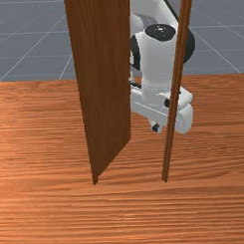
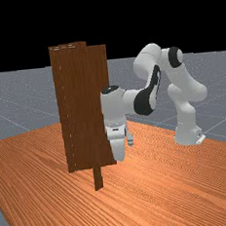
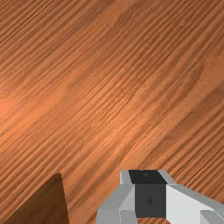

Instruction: Open the door

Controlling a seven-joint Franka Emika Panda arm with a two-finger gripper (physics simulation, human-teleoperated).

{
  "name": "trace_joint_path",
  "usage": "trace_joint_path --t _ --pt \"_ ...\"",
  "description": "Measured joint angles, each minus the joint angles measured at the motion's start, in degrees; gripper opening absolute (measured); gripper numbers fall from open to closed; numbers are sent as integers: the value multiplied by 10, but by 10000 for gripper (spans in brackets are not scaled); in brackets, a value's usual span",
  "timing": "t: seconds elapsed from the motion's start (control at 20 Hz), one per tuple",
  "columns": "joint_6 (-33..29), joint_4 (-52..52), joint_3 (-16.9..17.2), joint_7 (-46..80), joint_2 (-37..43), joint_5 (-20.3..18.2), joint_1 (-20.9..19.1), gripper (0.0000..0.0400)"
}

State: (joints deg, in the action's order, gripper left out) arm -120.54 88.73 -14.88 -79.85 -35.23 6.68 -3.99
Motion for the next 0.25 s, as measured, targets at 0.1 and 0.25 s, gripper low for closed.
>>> trace_joint_path --t 0.1,0.25 --pt "2 5 8 -76 7 -2 -48 0" --pt "8 -5 28 -116 3 -11 -101 0"
